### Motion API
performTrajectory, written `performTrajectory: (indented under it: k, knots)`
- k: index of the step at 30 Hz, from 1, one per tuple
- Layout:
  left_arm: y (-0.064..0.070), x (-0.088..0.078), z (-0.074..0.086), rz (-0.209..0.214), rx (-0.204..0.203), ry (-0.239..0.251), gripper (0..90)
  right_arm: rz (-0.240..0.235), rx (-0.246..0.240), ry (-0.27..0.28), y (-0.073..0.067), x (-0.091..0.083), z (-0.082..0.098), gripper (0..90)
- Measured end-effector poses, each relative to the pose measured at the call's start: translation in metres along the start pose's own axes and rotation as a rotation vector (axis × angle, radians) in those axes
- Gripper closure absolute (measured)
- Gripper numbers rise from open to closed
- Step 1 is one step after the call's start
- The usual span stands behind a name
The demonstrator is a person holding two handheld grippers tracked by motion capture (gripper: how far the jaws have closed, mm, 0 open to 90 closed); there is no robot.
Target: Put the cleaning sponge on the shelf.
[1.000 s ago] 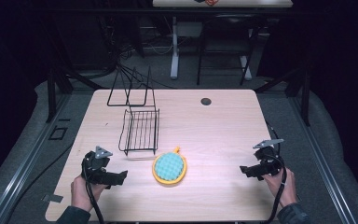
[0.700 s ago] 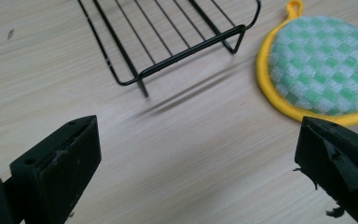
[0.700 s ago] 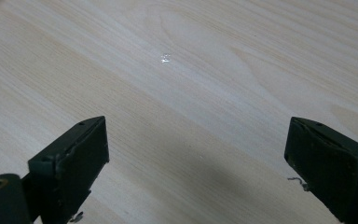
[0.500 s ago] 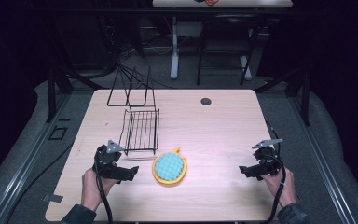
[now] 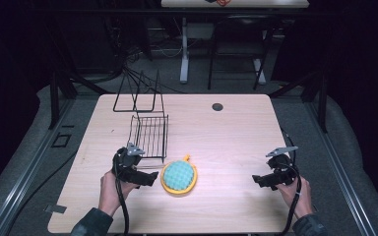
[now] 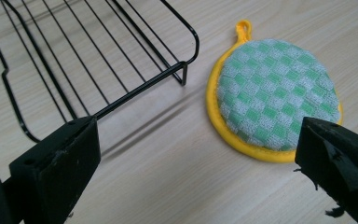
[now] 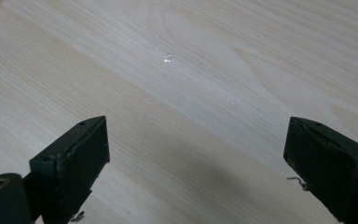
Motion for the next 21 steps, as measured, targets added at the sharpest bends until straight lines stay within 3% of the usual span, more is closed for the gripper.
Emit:
performTrajectory:
  k: [9,18,21]
  knots:
    - [0.007,0.021,-0.007,0.031,0.002,-0.025,0.0,0.003,-0.004,0.001,0.001,0.000,0.000,6.4]
    - [0.012,0.042,-0.003,0.048,-0.007,-0.067,0.4,-0.003,-0.008,0.000,0.001,0.001,0.001,6.3]
    - [0.013,0.046,-0.003,0.055,-0.011,-0.074,7.2,-0.006,-0.006,0.004,0.000,0.001,0.000,6.3]
Point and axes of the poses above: each handheld gripper's, and its own axes: x roughly forward along the jaws, z roughly out of its underside, y roughly to its right, the point moved 6 cm from there along x, roughly forward along the jaws, and after that the axes turned 14 degrees about z, right-handed, at the moved point
